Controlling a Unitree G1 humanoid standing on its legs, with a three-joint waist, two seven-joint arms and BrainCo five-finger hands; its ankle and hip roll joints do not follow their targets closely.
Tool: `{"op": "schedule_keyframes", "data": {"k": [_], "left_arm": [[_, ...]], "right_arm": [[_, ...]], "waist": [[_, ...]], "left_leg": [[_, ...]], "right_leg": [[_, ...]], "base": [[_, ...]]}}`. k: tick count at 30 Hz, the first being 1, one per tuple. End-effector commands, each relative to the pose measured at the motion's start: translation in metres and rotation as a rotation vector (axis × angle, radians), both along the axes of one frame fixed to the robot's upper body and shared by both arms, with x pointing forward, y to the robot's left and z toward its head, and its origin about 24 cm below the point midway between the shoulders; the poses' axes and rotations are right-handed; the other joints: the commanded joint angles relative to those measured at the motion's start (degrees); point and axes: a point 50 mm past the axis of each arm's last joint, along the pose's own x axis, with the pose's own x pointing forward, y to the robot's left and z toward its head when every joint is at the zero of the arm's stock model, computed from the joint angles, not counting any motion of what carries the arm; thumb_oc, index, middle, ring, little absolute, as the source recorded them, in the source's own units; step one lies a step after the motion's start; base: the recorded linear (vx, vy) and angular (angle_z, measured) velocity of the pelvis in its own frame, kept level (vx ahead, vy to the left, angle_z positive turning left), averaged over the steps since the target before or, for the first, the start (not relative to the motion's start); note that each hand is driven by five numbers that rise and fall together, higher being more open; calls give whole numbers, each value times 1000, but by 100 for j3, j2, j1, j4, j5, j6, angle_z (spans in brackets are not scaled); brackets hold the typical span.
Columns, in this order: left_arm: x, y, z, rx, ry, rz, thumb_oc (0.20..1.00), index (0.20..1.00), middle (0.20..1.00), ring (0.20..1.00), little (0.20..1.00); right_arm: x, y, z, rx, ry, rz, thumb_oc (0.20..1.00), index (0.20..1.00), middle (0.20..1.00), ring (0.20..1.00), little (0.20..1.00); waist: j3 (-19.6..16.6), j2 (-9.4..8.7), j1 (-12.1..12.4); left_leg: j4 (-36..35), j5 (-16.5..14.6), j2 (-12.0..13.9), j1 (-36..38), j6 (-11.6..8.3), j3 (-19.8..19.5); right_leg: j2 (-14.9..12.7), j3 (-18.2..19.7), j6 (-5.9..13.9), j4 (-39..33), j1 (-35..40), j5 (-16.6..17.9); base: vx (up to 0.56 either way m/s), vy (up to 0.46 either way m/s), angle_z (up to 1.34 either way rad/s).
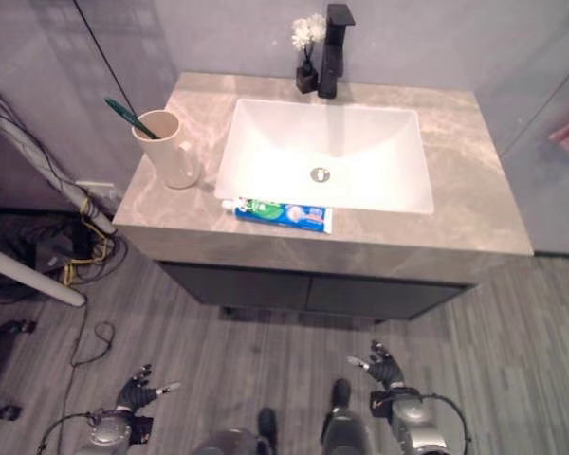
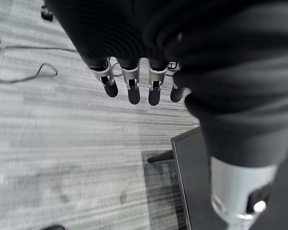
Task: Put brush and paste in cup on sink, flatten towel.
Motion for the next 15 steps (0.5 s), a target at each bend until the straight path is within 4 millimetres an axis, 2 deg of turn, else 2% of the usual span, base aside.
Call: {"op": "schedule_keyframes", "data": {"k": [1, 2, 4, 9, 12, 13, 14, 15], "left_arm": [[7, 7, 9, -18, -70, 49, 1000, 1000, 1000, 1000, 1000], [8, 5, 8, -47, -79, 68, 1000, 1000, 1000, 1000, 1000], [11, 2, 8, -63, -89, 80, 1000, 1000, 1000, 1000, 1000], [19, -6, 8, -90, -106, 80, 1000, 1000, 1000, 1000, 1000], [21, -10, 8, -85, -106, 50, 1000, 1000, 1000, 1000, 1000], [19, -11, 7, -82, -95, 40, 1000, 1000, 1000, 1000, 1000], [19, -11, 7, -82, -95, 40, 1000, 1000, 1000, 1000, 1000], [19, -13, 6, -71, -85, 18, 1000, 1000, 1000, 1000, 1000]], "right_arm": [[14, -15, 19, -73, -87, 40, 1000, 1000, 1000, 1000, 1000], [12, -19, 19, -89, -80, 40, 1000, 1000, 1000, 1000, 1000], [10, -23, 18, -106, -71, 35, 1000, 1000, 1000, 1000, 1000], [1, -35, 15, -162, -38, 25, 1000, 1000, 1000, 1000, 1000], [-5, -37, 11, -161, -12, 9, 1000, 1000, 1000, 1000, 1000], [-7, -37, 9, -161, -3, 4, 1000, 1000, 1000, 1000, 1000], [-7, -38, 9, -161, -3, 3, 1000, 1000, 1000, 1000, 1000], [-9, -38, 7, -164, 7, 0, 1000, 1000, 1000, 1000, 1000]], "waist": [[-17, 83, -39], [-48, 96, -69], [-58, 101, -95], [-63, 128, -113], [-113, 203, -108], [-143, 239, -109], [-148, 238, -113], [-165, 298, -83]], "left_leg": [[267, 307, 342, -354, -276, -335], [204, 363, 442, -331, -355, -391], [210, 447, 486, -393, -414, -443], [642, 702, 428, -665, -525, -593], [-104, 830, 435, -753, -527, -620], [-360, 1012, 489, -871, -548, -639], [-382, 1024, 485, -864, -549, -643], [-650, 1415, 552, -1197, -642, -643]], "right_leg": [[235, -86, 172, 184, 147, -192], [314, -103, 112, 161, 173, -285], [367, -138, 66, 21, 215, -303], [462, -167, -22, -482, 476, -209], [447, -240, 44, -718, 592, -195], [441, -249, 68, -767, 623, -196], [438, -254, 69, -769, 623, -198], [430, -242, 98, -857, 720, -207]], "base": [[132, -221, -5], [92, -202, -11], [90, -209, 19], [72, -102, 20], [94, 47, 29], [91, 69, 29], [161, 143, 35], [184, 167, 39]]}}
